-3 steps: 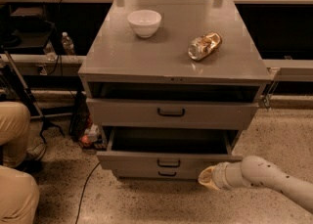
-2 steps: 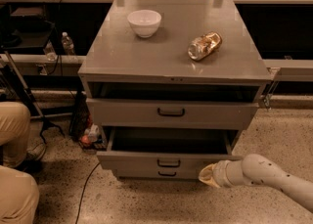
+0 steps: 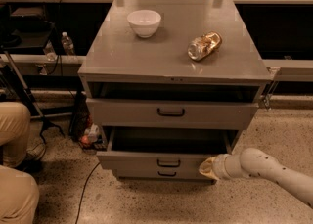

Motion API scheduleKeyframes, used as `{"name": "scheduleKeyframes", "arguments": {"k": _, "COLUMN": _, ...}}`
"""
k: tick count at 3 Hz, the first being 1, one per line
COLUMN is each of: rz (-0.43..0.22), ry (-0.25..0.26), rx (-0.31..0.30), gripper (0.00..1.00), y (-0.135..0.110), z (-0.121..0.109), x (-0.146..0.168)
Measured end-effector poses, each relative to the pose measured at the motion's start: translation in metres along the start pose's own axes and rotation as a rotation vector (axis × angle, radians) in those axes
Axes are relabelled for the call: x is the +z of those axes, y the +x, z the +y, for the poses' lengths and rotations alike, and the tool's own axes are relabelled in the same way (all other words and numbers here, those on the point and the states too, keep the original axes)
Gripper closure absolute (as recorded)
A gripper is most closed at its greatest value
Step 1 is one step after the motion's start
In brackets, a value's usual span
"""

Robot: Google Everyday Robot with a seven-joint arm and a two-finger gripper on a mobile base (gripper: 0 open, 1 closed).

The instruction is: Close middle drawer

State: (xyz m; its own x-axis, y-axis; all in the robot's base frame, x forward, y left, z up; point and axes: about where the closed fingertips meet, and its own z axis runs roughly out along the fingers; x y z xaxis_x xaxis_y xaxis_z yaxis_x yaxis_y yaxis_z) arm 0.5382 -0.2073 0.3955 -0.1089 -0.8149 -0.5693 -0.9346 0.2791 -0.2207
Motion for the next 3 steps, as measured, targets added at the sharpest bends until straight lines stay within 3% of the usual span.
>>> {"name": "scheduleKeyframes", "arguments": {"k": 1, "rz": 0.017, "ry": 0.022, "rx": -0.002, "gripper": 1.0, "y": 0.003, "z": -0.013, "x": 0.003}}
{"name": "scheduleKeyframes", "arguments": {"k": 2, "rz": 0.04, "ry": 0.059, "rx": 0.008, "gripper": 1.0, "y": 0.005, "z": -0.047, "x": 0.018}}
{"name": "scheduleKeyframes", "arguments": {"k": 3, "rz": 0.04, "ry": 0.06, "rx": 0.009, "gripper": 1.0, "y": 0.006, "z": -0.048, "x": 0.018}}
